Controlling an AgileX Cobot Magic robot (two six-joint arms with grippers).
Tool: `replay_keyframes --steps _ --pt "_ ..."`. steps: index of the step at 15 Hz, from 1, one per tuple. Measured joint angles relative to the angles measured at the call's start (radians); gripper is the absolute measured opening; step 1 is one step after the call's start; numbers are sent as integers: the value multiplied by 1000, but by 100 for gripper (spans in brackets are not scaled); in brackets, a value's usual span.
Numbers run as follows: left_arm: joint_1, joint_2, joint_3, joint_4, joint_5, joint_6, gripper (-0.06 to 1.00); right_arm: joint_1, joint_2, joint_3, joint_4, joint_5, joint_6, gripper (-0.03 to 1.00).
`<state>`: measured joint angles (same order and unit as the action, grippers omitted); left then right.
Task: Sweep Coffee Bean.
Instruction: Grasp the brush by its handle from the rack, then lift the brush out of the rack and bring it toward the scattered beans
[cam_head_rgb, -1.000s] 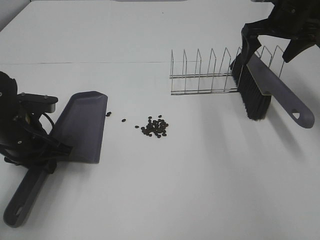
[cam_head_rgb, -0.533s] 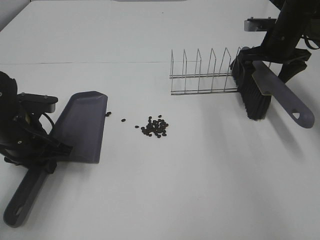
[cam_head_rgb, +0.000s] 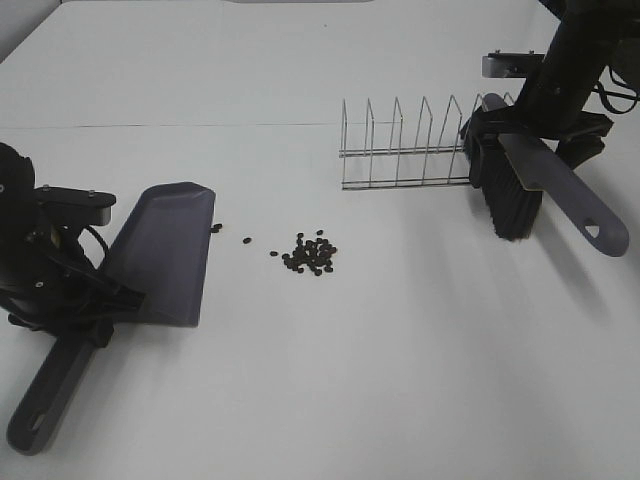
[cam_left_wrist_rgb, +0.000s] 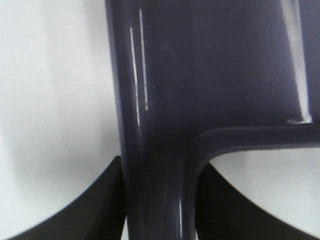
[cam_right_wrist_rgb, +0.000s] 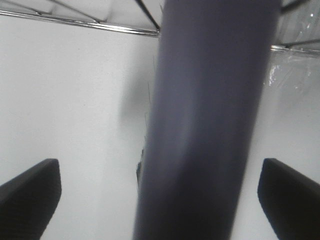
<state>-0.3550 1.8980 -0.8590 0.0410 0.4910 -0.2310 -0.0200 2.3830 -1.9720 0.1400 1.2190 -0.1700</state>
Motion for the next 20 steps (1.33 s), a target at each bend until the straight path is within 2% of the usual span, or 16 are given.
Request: replay_keyframes --steps 3,6,8,10,11,12,20 --pt "0 0 0 0 0 0 33 0 1 0 59 0 -1 95" --pt "0 0 0 0 1 0 33 0 12 0 41 0 -1 94" --pt "0 0 0 0 2 0 33 0 16 0 20 0 5 86" --pt "0 0 0 0 2 0 33 0 16 0 17 0 8 65" --pt "0 0 0 0 2 0 33 0 16 0 17 0 8 51" --pt "0 0 0 0 2 0 33 0 15 0 9 3 22 28" --pt "0 0 0 0 2 0 33 -3 15 0 3 3 25 28"
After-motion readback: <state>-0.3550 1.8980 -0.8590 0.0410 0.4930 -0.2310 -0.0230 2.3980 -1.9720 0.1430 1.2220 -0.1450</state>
